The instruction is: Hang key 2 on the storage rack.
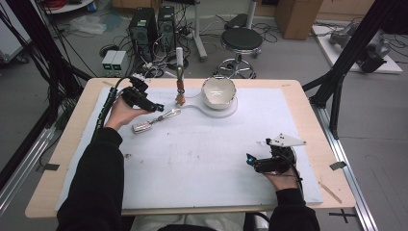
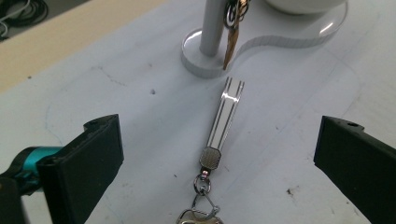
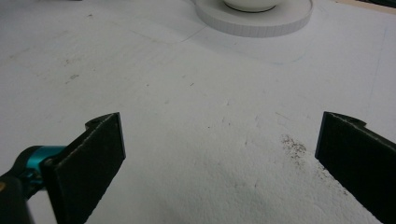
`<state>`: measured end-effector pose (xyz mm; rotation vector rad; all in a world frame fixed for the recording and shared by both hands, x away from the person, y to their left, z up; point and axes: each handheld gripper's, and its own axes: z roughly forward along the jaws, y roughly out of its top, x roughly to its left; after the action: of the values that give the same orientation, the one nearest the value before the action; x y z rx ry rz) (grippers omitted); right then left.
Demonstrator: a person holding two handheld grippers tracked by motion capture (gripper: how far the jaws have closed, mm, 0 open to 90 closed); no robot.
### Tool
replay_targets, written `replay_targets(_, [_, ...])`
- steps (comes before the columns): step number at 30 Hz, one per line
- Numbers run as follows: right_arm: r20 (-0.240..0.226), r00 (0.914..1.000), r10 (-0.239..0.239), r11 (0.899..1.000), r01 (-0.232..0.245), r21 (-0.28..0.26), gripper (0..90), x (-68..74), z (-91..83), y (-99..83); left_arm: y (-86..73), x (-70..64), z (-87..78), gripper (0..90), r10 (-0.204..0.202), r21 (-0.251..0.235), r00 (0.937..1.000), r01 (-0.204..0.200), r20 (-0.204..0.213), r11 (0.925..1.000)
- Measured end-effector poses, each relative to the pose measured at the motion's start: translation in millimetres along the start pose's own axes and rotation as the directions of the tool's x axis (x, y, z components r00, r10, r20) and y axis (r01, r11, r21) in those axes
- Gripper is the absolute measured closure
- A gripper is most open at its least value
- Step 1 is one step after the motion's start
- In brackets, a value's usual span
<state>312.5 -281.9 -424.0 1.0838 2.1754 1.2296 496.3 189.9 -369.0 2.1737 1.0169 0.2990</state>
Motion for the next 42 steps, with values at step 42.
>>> replay_targets(42, [-0.005,1.0,-0.002,1.0,0.002,0.022,0.5,-0.8,3.7,-1.1,-3.6,-18.1,82.9,33.9,0.06,0.121,0.9981,-0.061,0.014,0.9908])
